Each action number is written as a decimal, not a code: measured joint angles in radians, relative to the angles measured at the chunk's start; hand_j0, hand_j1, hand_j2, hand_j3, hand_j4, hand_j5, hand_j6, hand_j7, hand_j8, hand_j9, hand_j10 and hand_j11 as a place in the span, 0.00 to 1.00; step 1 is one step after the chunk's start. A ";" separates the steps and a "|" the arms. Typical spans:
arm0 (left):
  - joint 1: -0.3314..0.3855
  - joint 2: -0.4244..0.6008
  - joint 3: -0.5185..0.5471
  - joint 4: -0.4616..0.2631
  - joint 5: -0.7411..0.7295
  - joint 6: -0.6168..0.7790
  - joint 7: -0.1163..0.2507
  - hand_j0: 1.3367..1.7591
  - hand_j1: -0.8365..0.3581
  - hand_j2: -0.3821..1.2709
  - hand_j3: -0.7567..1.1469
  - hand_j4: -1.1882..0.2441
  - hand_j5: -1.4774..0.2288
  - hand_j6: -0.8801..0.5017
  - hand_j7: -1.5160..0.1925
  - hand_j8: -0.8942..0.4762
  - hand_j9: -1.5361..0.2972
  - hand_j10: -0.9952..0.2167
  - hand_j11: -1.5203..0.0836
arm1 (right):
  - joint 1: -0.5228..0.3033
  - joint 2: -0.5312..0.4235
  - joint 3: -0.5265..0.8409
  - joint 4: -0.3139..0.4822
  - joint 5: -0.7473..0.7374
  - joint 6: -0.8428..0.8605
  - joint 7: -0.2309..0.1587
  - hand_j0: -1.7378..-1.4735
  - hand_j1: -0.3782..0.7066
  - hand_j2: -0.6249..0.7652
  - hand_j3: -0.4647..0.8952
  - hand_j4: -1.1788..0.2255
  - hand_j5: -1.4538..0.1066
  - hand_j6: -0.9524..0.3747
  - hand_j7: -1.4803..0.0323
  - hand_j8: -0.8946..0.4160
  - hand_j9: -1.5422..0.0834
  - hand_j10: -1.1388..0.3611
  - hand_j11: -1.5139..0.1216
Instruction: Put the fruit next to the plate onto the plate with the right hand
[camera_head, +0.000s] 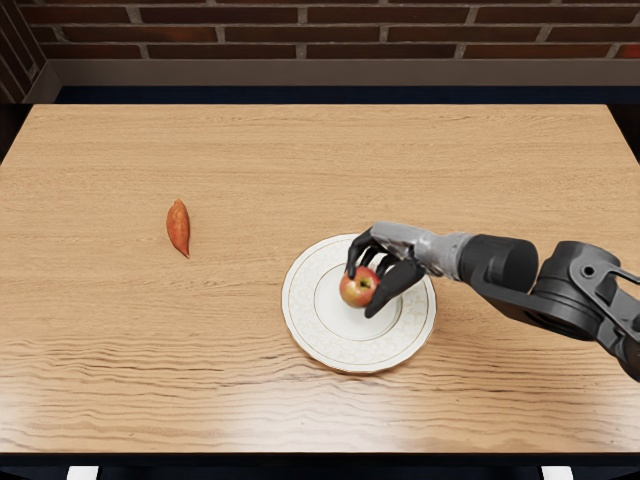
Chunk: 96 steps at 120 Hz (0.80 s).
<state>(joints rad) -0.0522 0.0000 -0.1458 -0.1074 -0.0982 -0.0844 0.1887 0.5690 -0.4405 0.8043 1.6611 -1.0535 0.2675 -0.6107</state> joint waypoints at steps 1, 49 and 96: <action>0.000 0.000 0.000 0.000 0.000 0.000 0.000 0.76 0.99 0.23 0.40 0.83 0.87 0.64 0.89 0.65 0.84 0.82 0.95 | 0.000 0.000 0.000 0.000 0.000 0.000 0.000 0.32 0.61 0.73 0.34 0.27 0.20 0.45 0.27 0.45 0.27 0.31 0.24; 0.000 0.000 0.000 0.000 0.000 0.000 0.000 0.76 0.99 0.23 0.40 0.83 0.87 0.64 0.89 0.65 0.84 0.82 0.95 | -0.006 0.000 0.001 -0.016 0.002 -0.002 0.000 0.31 0.49 0.47 0.34 0.46 0.52 0.43 0.57 0.40 0.56 0.45 0.54; 0.000 0.000 0.000 0.000 0.000 0.000 0.000 0.76 0.99 0.23 0.40 0.83 0.87 0.64 0.89 0.65 0.84 0.82 0.95 | 0.001 -0.067 0.043 -0.032 0.168 0.039 0.000 0.30 0.15 0.45 0.34 0.75 0.83 0.64 0.87 0.60 0.85 0.68 0.83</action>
<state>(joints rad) -0.0522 0.0000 -0.1458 -0.1074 -0.0982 -0.0844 0.1887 0.5700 -0.5073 0.8469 1.6289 -0.8854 0.3061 -0.6109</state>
